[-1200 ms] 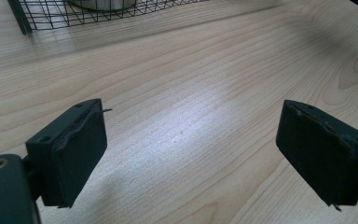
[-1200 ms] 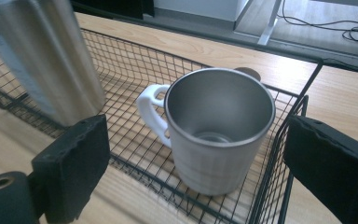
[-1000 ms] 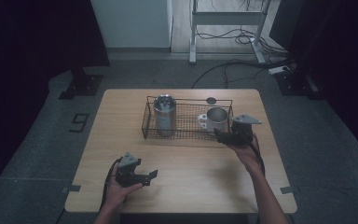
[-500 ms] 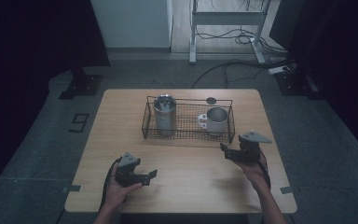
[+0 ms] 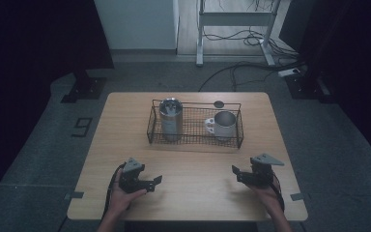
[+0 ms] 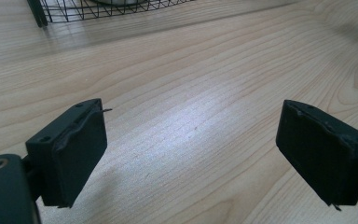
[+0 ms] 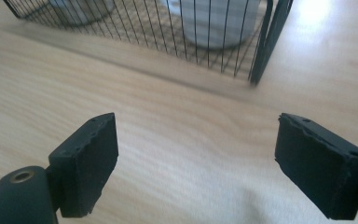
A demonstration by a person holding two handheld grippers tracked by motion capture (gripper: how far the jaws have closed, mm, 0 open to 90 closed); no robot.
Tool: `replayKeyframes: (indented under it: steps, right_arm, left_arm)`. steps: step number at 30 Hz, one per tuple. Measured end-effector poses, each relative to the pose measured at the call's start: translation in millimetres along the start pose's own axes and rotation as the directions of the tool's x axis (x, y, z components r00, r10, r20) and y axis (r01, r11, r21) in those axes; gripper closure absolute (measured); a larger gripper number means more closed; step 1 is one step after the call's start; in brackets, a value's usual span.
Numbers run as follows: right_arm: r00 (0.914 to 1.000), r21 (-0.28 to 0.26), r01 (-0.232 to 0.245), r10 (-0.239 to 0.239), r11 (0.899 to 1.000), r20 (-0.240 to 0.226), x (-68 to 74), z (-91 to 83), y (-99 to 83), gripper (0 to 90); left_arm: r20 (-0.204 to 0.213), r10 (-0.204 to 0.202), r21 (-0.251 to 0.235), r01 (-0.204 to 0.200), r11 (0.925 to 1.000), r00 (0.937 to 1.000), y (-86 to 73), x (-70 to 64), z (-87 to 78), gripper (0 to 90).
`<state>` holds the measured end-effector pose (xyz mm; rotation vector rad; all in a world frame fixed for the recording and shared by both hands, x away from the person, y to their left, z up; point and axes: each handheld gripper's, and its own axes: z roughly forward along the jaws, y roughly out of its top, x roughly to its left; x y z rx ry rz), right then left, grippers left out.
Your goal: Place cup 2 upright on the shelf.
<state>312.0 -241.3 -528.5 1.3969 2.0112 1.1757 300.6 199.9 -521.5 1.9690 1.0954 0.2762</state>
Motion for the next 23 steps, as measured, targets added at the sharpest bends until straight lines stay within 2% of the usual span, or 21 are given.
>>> replayKeyframes:
  steps: [11,23]
  right_arm:
    - [0.9998,0.068,0.012,-0.014,0.998,0.017,-1.7,10.0,-17.8,13.2]
    - [0.9996,0.059,0.012,-0.014,0.998,0.024,-3.6,8.8,-19.1,13.3]
  left_arm:
    - [-0.007,0.011,0.007,-0.011,0.9999,0.9999,-0.9,-1.2,1.3,8.9]
    - [-0.009,0.012,0.005,-0.012,0.9999,0.9999,-0.7,-1.5,0.8,8.9]
